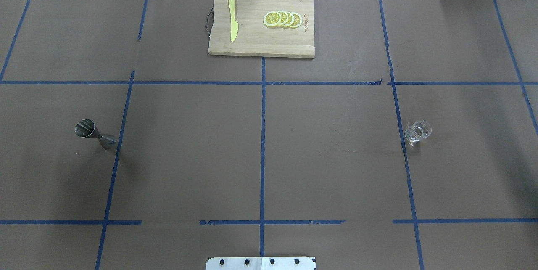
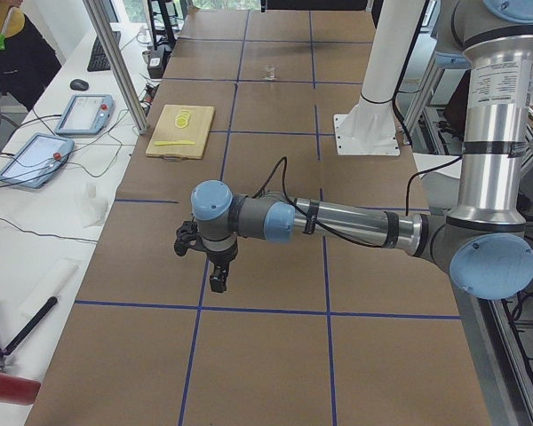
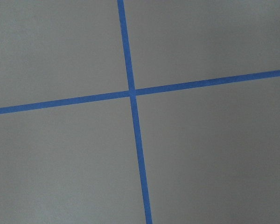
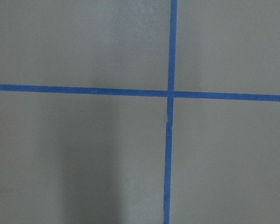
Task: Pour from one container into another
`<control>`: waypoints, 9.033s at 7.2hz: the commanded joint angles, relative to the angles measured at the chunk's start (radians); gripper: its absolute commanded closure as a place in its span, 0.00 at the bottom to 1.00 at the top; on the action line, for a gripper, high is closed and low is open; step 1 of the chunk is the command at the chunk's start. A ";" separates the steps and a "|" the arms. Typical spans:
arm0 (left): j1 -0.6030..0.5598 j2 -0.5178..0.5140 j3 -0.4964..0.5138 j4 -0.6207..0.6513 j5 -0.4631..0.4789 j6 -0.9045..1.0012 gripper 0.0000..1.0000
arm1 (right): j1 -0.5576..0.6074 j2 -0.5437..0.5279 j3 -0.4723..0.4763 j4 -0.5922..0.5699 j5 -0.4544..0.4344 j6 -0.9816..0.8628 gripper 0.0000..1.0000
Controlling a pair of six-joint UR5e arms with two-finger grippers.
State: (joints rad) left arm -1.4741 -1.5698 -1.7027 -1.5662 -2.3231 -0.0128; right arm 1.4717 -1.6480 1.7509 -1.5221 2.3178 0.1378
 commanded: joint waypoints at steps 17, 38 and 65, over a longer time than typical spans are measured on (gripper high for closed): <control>0.952 0.278 -0.281 -1.152 1.111 -1.027 0.01 | -0.025 0.014 0.018 0.003 0.046 0.000 0.00; 1.279 0.145 0.011 -1.048 1.654 -1.250 0.27 | -0.025 0.014 0.022 0.002 0.045 0.000 0.00; 1.296 0.123 0.026 -1.419 1.760 -0.945 1.00 | -0.025 0.019 0.061 0.083 0.043 0.049 0.00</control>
State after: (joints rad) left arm -0.1780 -1.4413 -1.6670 -2.9267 -0.5663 -1.0596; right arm 1.4466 -1.6285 1.8110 -1.4389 2.3610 0.1867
